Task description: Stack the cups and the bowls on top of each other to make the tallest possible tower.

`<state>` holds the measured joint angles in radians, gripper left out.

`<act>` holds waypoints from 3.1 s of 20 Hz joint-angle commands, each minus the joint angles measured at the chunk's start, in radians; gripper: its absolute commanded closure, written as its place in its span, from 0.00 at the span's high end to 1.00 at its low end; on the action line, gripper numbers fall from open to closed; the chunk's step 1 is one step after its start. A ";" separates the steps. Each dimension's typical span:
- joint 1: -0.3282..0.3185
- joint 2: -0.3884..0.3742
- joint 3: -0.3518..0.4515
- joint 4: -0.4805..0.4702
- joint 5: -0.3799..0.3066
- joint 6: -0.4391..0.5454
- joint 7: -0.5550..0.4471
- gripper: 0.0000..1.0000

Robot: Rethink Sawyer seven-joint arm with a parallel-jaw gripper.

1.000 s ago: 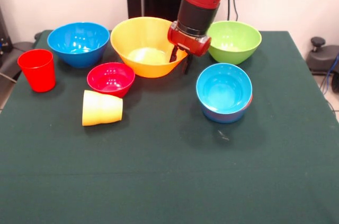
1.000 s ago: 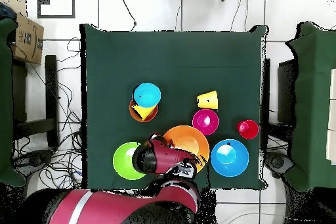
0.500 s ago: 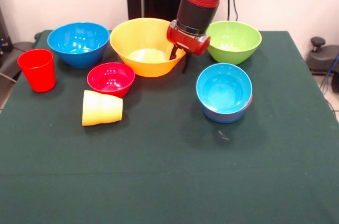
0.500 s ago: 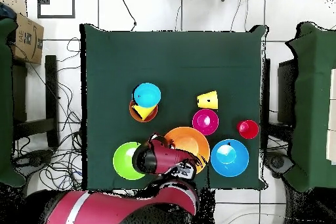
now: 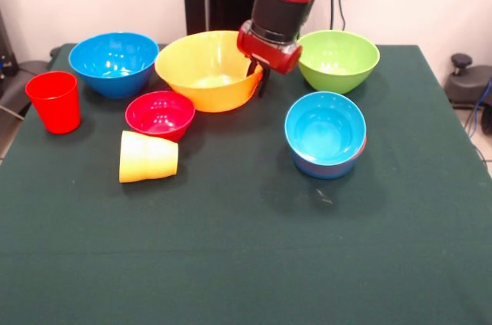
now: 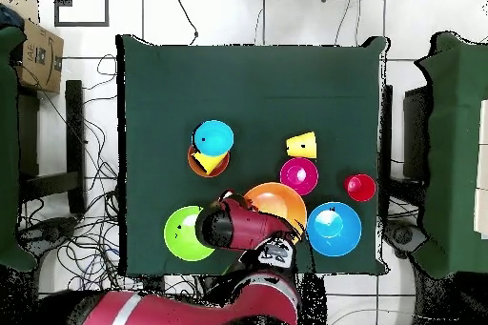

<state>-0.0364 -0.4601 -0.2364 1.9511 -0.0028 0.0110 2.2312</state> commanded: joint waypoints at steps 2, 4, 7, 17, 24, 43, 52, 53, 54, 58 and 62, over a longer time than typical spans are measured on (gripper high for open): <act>-0.048 -0.171 0.163 -0.064 -0.003 0.239 0.007 0.00; -0.062 -0.194 0.177 -0.064 -0.004 0.267 0.000 0.00; -0.067 -0.238 0.184 -0.059 -0.001 0.318 -0.002 0.00; -0.049 -0.298 0.180 -0.113 0.002 0.450 0.011 0.00; -0.016 -0.312 0.160 -0.189 0.006 0.563 0.037 0.00; 0.103 -0.128 0.092 -0.440 0.019 0.592 0.145 0.00; 0.132 -0.099 0.067 -0.462 0.042 0.589 0.153 0.00; 0.132 -0.093 0.066 -0.466 0.043 0.588 0.152 0.00; 0.133 -0.090 0.066 -0.464 0.045 0.583 0.152 0.00; 0.162 -0.072 0.050 -0.444 0.058 0.550 0.184 0.00; 0.199 -0.054 0.027 -0.424 0.082 0.515 0.222 0.00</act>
<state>0.1075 -0.5833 -0.2396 1.5359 0.0332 0.5125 2.2322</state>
